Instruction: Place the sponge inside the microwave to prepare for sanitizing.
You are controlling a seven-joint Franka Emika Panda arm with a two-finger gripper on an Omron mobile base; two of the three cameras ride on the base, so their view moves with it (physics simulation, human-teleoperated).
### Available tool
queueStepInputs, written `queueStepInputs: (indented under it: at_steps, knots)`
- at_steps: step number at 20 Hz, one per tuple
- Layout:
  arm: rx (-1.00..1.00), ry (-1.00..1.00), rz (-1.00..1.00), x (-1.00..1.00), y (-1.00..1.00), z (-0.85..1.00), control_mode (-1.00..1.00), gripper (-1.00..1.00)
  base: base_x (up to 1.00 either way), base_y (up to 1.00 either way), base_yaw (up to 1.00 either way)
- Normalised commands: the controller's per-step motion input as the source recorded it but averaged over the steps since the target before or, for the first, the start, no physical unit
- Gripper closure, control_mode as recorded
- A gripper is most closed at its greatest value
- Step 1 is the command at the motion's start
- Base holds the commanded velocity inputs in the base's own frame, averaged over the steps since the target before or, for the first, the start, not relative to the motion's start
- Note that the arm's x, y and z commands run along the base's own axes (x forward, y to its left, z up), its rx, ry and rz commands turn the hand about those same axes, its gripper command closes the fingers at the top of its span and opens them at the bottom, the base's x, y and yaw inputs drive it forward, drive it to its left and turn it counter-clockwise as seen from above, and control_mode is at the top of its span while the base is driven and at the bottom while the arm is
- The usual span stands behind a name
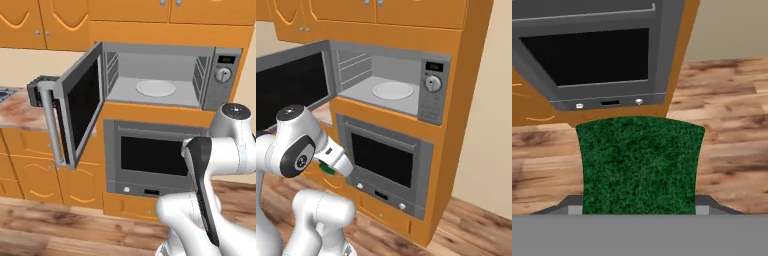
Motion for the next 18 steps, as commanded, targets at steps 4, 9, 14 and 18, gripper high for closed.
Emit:
queueStepInputs:
  at_steps: [4,9,14,18]
  knots:
    - [0.00,0.00,0.00,0.00,0.00,0.00,1.00,1.00,0.06,-0.12,0.52]
    - [0.00,0.00,0.00,0.00,0.00,0.00,1.00,1.00,0.11,-0.27,0.20]
    - [0.00,0.00,0.00,0.00,0.00,0.00,1.00,1.00,0.47,-0.36,0.07]
    - [0.00,0.00,0.00,0.00,0.00,0.00,1.00,1.00,0.65,-0.37,0.12]
